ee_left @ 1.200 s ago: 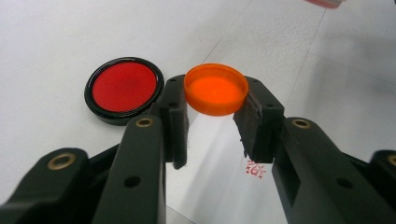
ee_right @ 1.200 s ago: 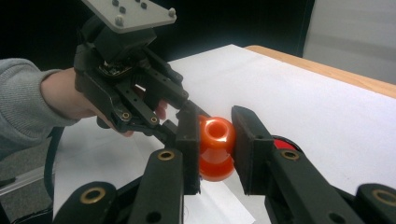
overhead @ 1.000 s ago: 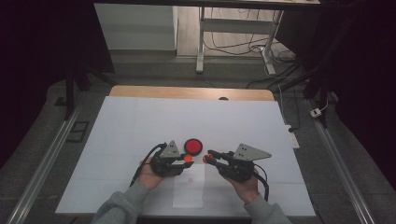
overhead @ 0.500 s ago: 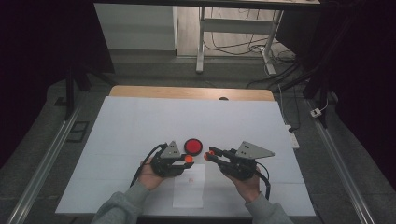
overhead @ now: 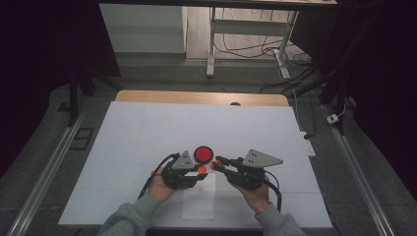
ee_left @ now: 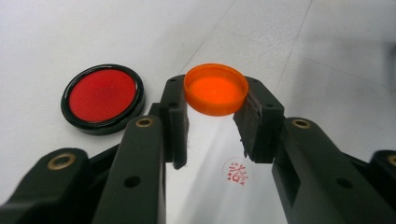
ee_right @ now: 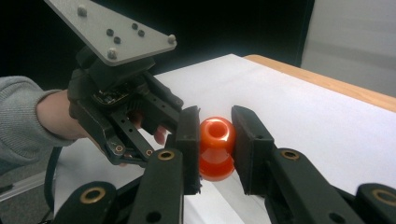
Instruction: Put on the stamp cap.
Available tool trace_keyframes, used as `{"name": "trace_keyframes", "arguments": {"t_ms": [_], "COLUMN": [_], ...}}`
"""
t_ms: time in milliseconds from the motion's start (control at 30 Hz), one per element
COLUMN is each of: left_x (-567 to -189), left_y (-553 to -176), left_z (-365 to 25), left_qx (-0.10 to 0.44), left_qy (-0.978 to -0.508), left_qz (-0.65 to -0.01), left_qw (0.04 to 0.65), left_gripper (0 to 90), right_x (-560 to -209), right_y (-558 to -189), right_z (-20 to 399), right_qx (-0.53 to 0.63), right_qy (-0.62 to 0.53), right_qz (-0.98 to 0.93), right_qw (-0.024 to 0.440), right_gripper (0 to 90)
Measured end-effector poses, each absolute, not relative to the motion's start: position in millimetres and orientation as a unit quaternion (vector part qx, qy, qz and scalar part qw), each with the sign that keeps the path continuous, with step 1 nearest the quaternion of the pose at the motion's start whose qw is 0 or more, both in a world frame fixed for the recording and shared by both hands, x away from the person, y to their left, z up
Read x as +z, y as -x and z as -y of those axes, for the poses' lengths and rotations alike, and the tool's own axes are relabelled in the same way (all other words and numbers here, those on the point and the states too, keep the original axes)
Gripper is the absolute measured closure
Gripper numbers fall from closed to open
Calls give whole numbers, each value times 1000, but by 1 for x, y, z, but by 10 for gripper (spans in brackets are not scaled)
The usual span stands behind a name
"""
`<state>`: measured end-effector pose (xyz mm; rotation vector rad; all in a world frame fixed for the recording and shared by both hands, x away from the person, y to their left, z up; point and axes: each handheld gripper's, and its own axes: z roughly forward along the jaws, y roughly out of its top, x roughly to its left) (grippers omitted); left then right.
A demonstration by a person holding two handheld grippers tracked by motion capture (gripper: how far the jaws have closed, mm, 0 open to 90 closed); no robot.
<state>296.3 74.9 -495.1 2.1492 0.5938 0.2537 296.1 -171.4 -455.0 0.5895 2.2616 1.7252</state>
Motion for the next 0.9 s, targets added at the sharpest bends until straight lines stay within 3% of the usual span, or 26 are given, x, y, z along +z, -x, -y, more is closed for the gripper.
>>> {"name": "trace_keyframes", "arguments": {"t_ms": [900], "left_x": [-489], "left_y": [-288], "left_z": [-66], "left_qx": [103], "left_qy": [-865], "left_qz": [-213], "left_qw": [443], "left_gripper": [646], "right_x": [-466], "right_y": [-296], "right_z": [157], "right_qx": [576], "right_qy": [-195], "right_qz": [-788], "right_qw": [93], "right_gripper": [724]}}
